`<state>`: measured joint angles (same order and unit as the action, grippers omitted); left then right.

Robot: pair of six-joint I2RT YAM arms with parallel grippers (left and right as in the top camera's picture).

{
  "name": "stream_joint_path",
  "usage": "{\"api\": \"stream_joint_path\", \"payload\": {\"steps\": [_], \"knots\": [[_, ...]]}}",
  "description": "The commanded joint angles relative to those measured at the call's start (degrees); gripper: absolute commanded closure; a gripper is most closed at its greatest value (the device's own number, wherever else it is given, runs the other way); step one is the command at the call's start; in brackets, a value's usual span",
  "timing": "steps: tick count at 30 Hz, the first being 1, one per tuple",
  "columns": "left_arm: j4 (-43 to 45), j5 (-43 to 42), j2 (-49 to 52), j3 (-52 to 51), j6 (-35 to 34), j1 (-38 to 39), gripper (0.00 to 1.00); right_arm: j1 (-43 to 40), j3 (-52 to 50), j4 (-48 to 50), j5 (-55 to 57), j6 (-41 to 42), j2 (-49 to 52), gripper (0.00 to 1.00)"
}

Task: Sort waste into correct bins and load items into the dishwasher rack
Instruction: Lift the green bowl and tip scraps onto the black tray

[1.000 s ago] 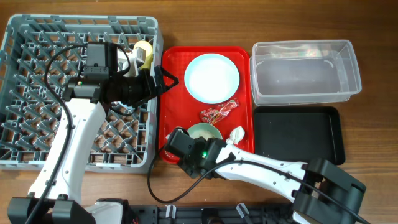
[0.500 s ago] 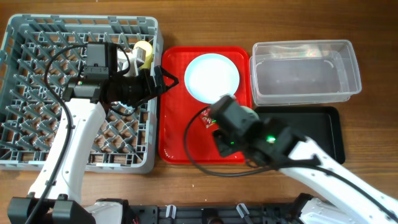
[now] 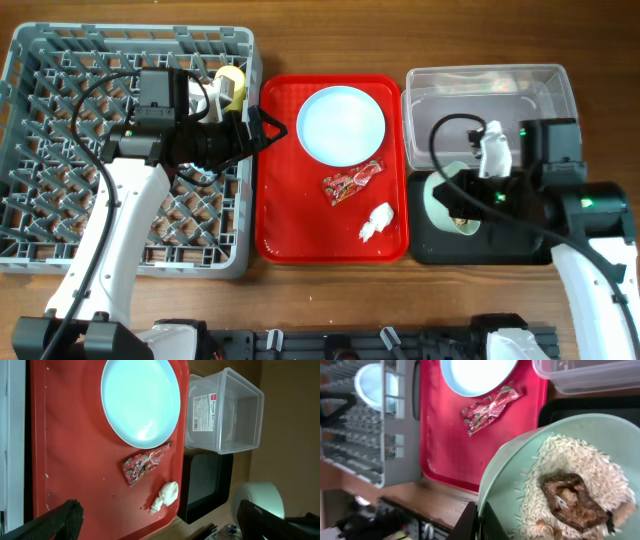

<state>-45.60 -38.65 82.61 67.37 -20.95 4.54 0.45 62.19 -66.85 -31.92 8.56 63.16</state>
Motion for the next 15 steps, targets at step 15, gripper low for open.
{"api": "stream_joint_path", "payload": {"steps": [15], "knots": [[0.1, 0.2, -0.9, 0.6, -0.3, -0.2, 0.00, -32.9, -10.6, 0.1, -37.3, -32.6, 21.9, 0.96]]}}
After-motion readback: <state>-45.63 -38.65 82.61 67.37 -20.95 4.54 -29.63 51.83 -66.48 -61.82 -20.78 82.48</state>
